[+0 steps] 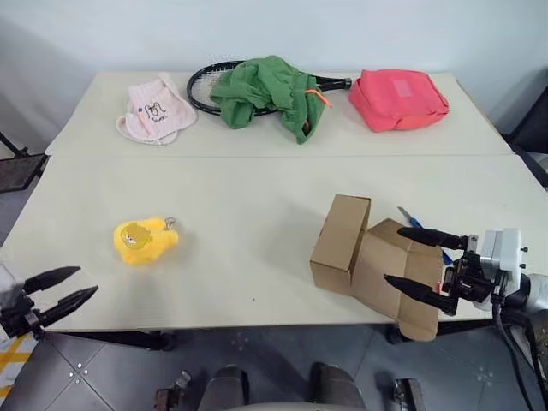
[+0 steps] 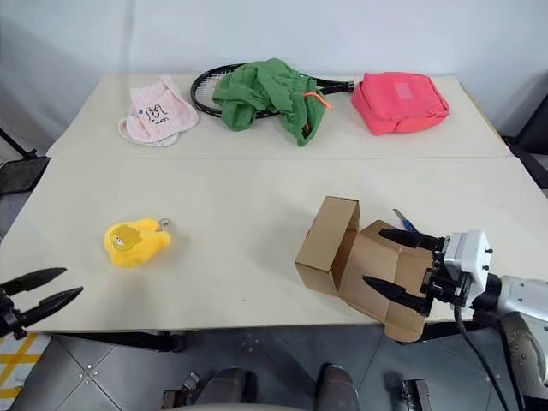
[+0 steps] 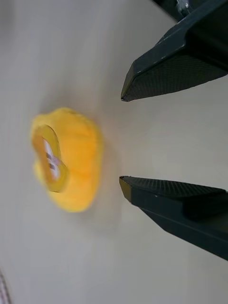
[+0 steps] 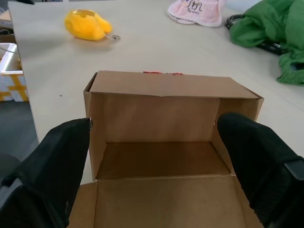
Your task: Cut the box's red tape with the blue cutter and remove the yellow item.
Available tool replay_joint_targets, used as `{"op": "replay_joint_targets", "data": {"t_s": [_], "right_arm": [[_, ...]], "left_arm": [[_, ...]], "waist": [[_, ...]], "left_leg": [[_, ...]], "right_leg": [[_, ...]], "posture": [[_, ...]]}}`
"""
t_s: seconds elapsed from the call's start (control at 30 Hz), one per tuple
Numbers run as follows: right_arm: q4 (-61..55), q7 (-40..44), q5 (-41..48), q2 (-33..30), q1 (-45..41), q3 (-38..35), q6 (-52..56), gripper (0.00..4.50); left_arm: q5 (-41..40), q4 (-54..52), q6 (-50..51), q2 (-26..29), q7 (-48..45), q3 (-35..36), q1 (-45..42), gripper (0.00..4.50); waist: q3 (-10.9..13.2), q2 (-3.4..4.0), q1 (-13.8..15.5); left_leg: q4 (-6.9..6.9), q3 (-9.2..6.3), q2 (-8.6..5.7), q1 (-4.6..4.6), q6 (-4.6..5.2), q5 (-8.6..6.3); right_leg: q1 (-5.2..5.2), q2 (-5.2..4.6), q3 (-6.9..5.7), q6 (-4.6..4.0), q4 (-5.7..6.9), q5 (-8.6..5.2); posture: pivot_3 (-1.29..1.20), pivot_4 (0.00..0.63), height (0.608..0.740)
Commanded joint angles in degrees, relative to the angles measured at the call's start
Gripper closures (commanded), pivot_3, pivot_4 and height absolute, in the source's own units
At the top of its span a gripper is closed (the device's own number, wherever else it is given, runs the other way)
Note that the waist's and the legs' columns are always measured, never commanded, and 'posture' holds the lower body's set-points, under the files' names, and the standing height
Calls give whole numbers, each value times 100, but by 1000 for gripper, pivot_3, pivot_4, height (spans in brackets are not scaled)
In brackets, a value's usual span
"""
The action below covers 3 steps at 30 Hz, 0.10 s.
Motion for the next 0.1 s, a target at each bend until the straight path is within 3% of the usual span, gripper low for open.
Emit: {"op": "replay_joint_targets", "data": {"t_s": [0.03,0.1], "right_arm": [[5,-31,-82,82,-53,-60,-286,0],[54,-72,-140,150,-41,-46,-369,0]], "left_arm": [[125,-12,-378,-122,309,-59,-86,1833],[57,-74,-389,-194,404,-128,-151,1833]], "waist": [[-1,-2,22],[-1,-2,29]], "left_leg": [[1,0,4,0,1,0],[1,0,6,2,0,0]], "right_leg": [[0,1,0,-4,1,2],[-1,1,-1,-6,2,3]], "posture": [[0,150,740],[0,150,740]]}}
